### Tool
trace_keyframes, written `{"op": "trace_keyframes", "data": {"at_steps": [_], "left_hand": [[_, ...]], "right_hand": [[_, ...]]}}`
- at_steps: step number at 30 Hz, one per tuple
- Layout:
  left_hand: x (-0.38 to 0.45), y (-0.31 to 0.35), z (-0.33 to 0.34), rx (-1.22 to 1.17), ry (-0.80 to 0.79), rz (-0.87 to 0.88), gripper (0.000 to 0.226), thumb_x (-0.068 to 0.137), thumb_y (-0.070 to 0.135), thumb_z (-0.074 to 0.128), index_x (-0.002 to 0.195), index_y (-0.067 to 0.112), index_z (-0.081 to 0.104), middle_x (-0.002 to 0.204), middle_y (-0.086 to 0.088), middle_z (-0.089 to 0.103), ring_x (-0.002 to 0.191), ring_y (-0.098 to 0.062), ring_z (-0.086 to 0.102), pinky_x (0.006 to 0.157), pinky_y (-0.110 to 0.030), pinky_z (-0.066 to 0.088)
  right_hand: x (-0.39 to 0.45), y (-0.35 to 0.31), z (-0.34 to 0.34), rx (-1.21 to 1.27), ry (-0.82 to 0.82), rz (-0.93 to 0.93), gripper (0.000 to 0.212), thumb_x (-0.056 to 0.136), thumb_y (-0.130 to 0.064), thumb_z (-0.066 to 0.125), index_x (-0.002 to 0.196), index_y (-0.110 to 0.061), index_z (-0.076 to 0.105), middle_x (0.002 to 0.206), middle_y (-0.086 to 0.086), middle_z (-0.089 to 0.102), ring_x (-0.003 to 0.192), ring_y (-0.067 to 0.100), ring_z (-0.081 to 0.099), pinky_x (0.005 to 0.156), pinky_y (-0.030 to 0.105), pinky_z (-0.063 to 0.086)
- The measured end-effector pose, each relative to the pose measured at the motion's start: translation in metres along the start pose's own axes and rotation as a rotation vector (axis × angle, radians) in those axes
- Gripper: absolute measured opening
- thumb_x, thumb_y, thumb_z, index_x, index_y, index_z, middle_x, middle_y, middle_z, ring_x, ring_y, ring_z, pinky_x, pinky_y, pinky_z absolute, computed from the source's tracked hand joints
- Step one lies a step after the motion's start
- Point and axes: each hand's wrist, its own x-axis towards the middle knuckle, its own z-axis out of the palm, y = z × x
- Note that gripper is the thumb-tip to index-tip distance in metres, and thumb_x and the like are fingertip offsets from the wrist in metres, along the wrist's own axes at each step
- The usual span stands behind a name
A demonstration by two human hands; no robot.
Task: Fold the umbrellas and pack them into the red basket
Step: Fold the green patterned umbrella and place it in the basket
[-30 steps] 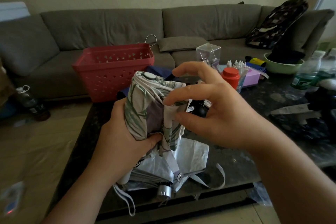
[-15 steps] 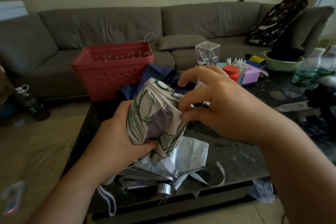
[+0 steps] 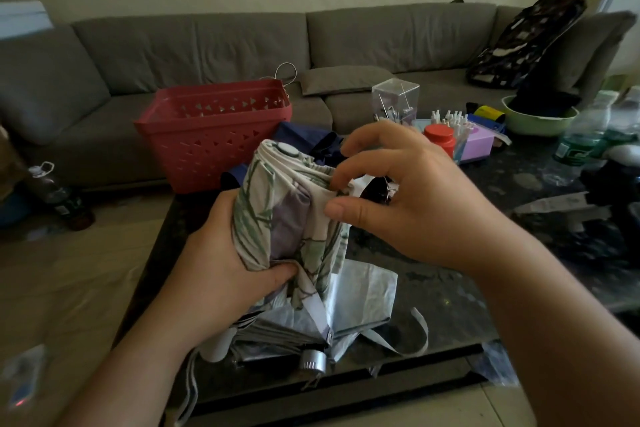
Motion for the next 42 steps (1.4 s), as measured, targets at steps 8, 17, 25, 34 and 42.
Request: {"op": "trace_keyframes", "data": {"at_steps": [8,17,25,34,42], "left_hand": [[-0.003,0.007,0.011,-0.032,0.088,0.028,0.086,0.06,0.024,0.1,0.115,0.054,0.041,0.108,0.055,0.052,0.099,0.027,0.055,0.074,-0.005,0.043],[-0.005,0.008,0.02,-0.055,0.147,0.025,0.089,0.061,0.024,0.1,0.12,0.054,0.04,0.106,0.051,0.057,0.099,0.024,0.059,0.075,-0.005,0.044],[-0.004,0.008,0.021,-0.054,0.12,0.009,0.086,0.061,0.025,0.1,0.114,0.061,0.042,0.11,0.051,0.056,0.101,0.025,0.057,0.077,-0.01,0.045],[-0.011,0.017,0.02,-0.455,-0.316,-0.051,0.097,0.07,0.002,0.089,0.153,0.027,0.045,0.144,-0.001,0.065,0.134,-0.024,0.062,0.111,-0.054,0.048],[-0.009,0.022,0.027,-0.246,-0.121,-0.055,0.086,0.072,0.008,0.094,0.129,0.054,0.049,0.127,0.029,0.067,0.118,0.006,0.065,0.097,-0.023,0.056]], "right_hand": [[-0.003,-0.003,0.005,0.006,0.096,-0.009,0.041,0.077,-0.068,0.072,0.099,-0.034,0.075,0.125,-0.011,0.057,0.12,0.014,0.055,0.099,0.023,0.043],[-0.004,-0.005,0.016,0.01,0.19,0.052,0.043,0.077,-0.07,0.071,0.095,-0.031,0.076,0.122,-0.01,0.058,0.121,0.019,0.056,0.1,0.036,0.048],[0.002,-0.009,0.015,0.364,0.103,0.223,0.009,0.08,-0.04,0.082,0.077,-0.036,0.076,0.12,-0.02,0.065,0.114,-0.007,0.061,0.096,0.017,0.044],[0.004,-0.003,0.015,0.493,0.107,0.241,0.02,0.085,-0.02,0.084,0.073,-0.032,0.073,0.116,-0.01,0.07,0.11,-0.002,0.066,0.101,0.028,0.05],[-0.003,-0.014,0.005,0.223,0.174,0.07,0.021,0.084,-0.021,0.081,0.088,-0.039,0.07,0.127,-0.013,0.057,0.125,0.007,0.051,0.103,0.021,0.041]]}}
